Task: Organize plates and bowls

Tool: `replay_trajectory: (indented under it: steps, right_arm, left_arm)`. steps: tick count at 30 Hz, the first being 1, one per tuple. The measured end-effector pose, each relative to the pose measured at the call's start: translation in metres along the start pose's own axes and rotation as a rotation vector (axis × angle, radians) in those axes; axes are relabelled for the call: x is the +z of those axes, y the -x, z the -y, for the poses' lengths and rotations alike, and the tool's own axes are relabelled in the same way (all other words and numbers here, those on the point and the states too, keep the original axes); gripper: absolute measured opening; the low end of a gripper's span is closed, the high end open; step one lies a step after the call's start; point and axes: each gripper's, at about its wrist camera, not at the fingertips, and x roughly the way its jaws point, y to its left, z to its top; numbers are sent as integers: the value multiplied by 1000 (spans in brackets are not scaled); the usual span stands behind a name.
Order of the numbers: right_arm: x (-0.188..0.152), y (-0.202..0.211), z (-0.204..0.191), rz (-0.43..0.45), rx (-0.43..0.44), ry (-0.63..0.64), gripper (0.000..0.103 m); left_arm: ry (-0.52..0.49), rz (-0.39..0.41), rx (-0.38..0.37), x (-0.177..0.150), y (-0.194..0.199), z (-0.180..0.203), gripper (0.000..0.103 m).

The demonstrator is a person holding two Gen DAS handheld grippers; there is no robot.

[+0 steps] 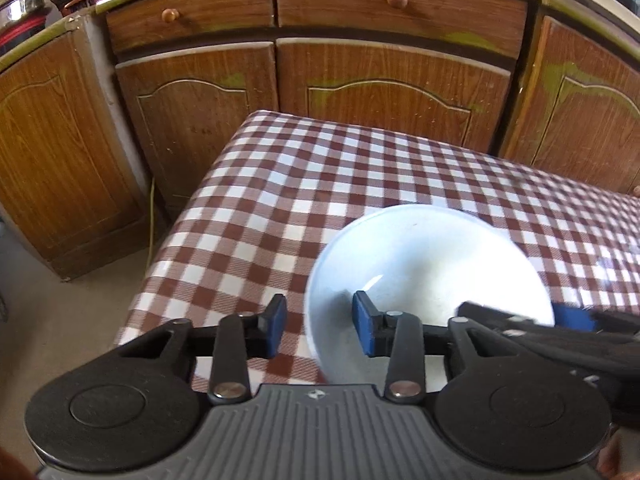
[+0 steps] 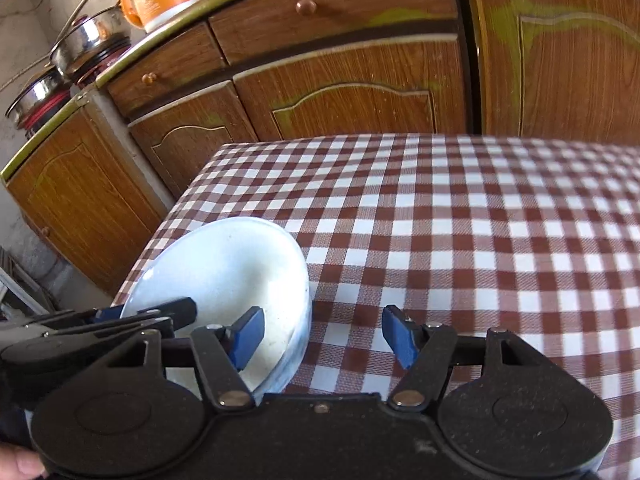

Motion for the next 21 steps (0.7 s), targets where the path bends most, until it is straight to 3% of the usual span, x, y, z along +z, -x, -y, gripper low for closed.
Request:
replay_trajectory:
  steps: [2,3,4,9,21]
  right_arm:
    - [-2,-7,0,-20,26,-8,51]
    - [-3,-8,1,-18,57,-18,42]
    - [-4,-7,-1,-17,80,-25,25]
    - [-8,0,-4,-25,62,-32,27]
    - [-11,50,-7,17,61,-18,27]
  left_arm:
    - [-7,9,-11,0,0,5,29]
    - [-7,14,-6,-2,0,6,28]
    - [0,17,-13,-3,1,5,27]
    - [14,7,-59,-8,10,1,19]
    - [-11,63,-60,-11,61,13,19]
